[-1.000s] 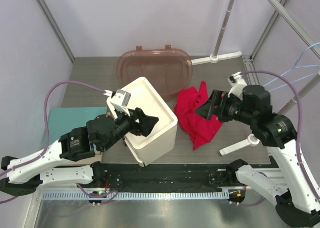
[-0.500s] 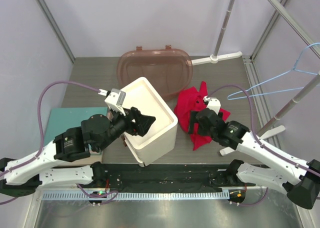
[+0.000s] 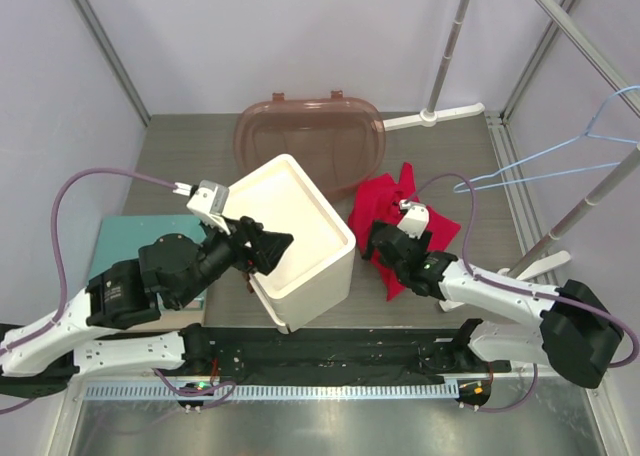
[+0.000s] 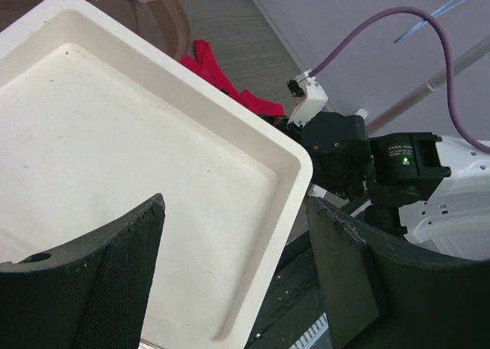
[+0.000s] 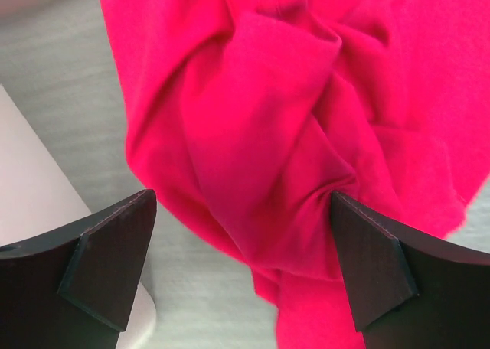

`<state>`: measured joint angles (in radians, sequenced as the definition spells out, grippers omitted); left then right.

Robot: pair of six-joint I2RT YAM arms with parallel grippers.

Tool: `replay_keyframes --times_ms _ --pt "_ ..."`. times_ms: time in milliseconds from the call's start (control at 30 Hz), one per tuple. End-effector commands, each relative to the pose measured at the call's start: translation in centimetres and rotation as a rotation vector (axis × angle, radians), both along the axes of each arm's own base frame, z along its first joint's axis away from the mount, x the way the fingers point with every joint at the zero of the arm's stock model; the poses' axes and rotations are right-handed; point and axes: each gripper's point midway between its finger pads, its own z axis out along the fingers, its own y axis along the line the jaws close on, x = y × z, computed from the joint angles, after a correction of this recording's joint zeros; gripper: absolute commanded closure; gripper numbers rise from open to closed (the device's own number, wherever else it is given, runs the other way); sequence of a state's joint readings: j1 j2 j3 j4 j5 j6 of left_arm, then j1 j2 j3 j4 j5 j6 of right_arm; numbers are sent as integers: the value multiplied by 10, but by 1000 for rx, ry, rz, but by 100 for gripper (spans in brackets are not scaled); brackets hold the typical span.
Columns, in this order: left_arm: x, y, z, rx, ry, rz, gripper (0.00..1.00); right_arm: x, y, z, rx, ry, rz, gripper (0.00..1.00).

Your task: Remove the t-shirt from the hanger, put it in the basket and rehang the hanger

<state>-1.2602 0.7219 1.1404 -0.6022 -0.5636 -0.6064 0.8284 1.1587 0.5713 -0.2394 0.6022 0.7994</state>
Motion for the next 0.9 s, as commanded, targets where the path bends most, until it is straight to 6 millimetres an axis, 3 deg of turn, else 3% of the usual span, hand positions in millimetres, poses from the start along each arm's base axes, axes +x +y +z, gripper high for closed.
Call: replay_keyframes --times_ms 0,167,367,500,633,700,833,867 --pt "3 18 11 -39 -10 53 25 22 1 6 56 -116 -116 0" --pt "0 29 16 -75 -24 58 25 20 -16 -20 18 -99 -236 0" --pt "-1 37 13 -44 -16 65 25 11 -15 -47 3 -80 -260 11" --pt "-2 42 11 -30 -13 71 25 2 -15 -52 -2 -95 -250 30" --pt "-2 46 8 -37 -17 79 25 -4 -8 -56 35 -86 -186 63" --pt "-2 46 7 -36 -16 77 25 -8 -6 -55 46 -87 -164 70" --pt "-4 48 4 -31 -10 75 25 -22 1 -46 64 -96 -71 90" --pt "-4 50 5 -37 -12 76 25 -23 6 -30 117 -121 -56 92"
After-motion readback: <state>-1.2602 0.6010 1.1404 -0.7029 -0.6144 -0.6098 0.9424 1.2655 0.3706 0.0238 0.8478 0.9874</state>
